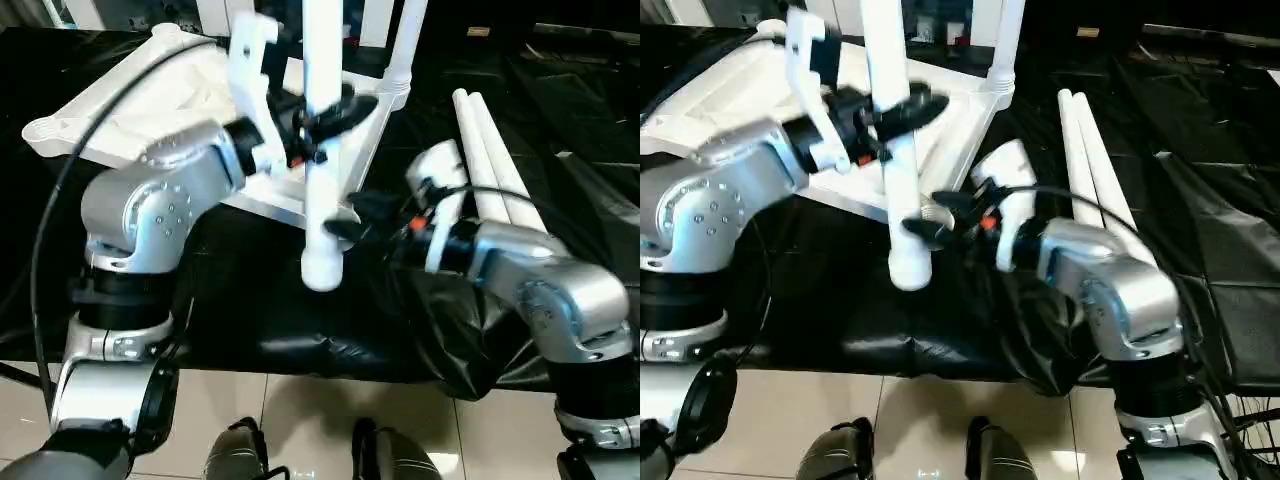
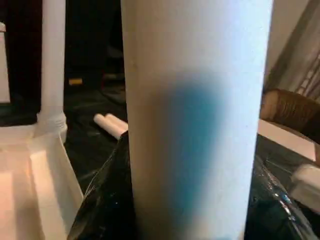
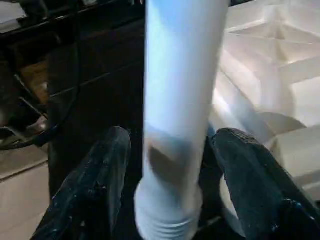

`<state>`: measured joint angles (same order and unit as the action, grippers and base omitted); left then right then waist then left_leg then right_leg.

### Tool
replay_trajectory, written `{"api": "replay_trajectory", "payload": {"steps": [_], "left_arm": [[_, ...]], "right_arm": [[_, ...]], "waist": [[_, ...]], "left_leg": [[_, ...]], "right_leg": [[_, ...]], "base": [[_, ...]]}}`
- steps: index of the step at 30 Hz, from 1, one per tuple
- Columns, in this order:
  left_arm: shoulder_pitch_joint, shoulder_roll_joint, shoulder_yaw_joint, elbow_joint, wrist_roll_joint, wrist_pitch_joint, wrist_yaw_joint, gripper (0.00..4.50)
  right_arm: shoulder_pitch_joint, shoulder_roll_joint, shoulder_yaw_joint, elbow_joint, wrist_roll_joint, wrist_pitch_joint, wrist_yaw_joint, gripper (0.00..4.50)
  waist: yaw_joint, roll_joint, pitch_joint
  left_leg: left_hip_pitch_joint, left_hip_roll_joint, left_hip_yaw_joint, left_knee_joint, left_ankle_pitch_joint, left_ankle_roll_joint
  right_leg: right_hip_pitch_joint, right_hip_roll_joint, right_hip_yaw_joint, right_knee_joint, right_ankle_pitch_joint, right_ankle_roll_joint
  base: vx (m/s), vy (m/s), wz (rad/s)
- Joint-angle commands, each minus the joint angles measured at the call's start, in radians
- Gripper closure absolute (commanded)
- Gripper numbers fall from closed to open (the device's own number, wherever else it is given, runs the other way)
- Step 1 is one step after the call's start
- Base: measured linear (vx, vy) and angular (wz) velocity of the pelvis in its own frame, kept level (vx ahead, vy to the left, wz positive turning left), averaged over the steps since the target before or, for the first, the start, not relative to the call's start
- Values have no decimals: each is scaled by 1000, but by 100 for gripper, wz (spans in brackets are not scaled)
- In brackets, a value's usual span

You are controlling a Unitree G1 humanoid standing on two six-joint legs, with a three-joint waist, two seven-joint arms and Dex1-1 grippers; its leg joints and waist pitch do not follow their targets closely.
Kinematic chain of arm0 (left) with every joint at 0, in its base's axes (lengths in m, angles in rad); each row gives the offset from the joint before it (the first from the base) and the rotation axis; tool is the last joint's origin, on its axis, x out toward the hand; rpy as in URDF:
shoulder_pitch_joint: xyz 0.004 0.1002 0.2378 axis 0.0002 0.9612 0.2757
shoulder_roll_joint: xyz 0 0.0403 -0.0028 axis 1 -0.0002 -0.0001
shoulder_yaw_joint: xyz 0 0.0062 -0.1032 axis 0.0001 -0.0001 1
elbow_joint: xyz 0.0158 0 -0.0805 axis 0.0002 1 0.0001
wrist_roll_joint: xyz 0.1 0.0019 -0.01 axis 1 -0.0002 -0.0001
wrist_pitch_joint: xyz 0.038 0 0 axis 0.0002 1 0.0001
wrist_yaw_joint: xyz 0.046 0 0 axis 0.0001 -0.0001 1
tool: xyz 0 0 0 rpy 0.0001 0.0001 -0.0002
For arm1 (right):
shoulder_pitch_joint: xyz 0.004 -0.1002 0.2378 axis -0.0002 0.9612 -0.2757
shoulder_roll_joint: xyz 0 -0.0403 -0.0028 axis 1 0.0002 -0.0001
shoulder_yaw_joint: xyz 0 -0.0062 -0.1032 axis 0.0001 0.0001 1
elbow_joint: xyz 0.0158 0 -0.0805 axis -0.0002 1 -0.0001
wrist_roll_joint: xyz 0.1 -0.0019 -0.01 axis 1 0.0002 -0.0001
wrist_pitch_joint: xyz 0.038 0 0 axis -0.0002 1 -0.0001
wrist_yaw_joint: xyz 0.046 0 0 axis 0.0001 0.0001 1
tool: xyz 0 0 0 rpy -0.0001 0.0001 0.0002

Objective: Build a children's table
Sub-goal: Pick table leg

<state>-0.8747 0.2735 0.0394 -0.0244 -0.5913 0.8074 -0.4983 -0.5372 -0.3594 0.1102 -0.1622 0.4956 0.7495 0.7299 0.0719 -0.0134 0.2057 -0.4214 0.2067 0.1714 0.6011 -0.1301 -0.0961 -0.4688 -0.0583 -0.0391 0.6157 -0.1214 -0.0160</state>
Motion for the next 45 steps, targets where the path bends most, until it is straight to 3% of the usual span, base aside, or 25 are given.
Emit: {"api": "replay_trajectory", "payload": {"steps": [1,11,21,31,40,45], "left_arm": [[-22,-3,-2,-1,14,-5,19,275],[-38,-22,3,-8,-7,-2,7,275],[-35,-32,12,-40,-54,15,-23,276],[-27,-24,5,-54,-60,22,-46,276],[-22,-14,-2,-53,-54,19,-58,276],[-24,-17,1,-60,-61,27,-61,276]], "right_arm": [[3,-4,13,-10,0,-7,7,158],[-9,34,58,37,-24,-2,-7,158],[-39,69,53,87,-33,-13,-22,158],[-48,71,51,104,-35,-16,-9,158],[-48,60,48,99,-32,-11,-1,241],[-48,59,48,99,-33,-10,6,260]], "waist": [[3,-3,-134],[3,-7,-134],[3,-7,-135],[4,-8,-133],[5,-7,-133],[6,-7,-132]], "left_leg": [[20,-4,6,-49,-141,46],[19,-5,6,-48,-145,41],[18,-5,7,-47,-137,48],[19,-5,6,-49,-146,41],[20,-4,6,-49,-150,37],[19,-4,6,-49,-147,38]], "right_leg": [[90,-45,33,-60,-245,-173],[89,-46,32,-62,-270,-165],[89,-47,32,-61,-262,-178],[87,-46,31,-64,-287,-152],[86,-46,31,-64,-291,-151],[87,-46,31,-64,-288,-152]], "base": [[0,0,0],[0,0,0],[0,0,0],[0,0,0],[0,0,0],[0,0,0]]}}
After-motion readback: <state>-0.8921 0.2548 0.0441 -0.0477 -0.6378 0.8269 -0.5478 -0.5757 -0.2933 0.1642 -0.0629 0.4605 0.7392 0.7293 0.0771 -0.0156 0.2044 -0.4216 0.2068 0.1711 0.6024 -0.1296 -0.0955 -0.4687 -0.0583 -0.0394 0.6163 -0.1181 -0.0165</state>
